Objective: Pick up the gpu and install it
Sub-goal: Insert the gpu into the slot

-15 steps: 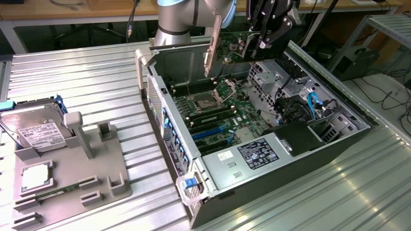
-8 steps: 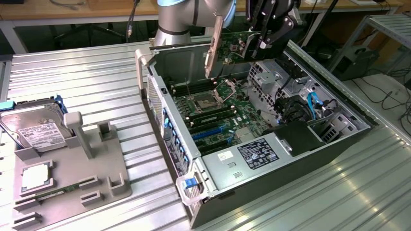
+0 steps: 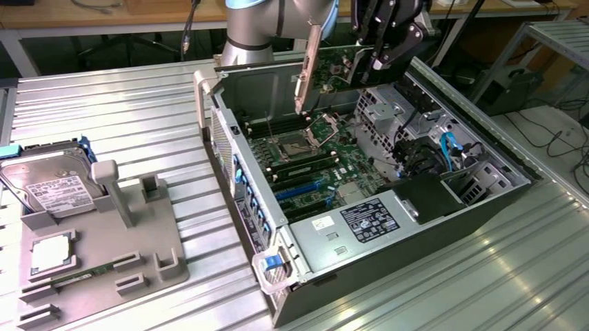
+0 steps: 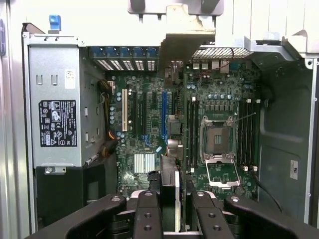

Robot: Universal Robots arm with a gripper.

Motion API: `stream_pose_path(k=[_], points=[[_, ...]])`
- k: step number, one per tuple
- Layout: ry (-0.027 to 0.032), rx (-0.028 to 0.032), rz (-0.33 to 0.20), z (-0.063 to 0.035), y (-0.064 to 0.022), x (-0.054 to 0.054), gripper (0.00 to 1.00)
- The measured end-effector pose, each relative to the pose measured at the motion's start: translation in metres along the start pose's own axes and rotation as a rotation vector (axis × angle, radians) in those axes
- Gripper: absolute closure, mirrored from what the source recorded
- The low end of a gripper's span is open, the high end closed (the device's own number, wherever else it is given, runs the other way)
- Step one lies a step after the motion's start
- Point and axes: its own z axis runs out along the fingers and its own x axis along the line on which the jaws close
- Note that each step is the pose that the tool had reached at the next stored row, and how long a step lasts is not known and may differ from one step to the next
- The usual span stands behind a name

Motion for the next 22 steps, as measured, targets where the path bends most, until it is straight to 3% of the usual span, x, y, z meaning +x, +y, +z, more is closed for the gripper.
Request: stream_pose_path(k=[22], points=[[0.0018,-0.0025,-0.118,0.0,0.0,0.001,0.72]])
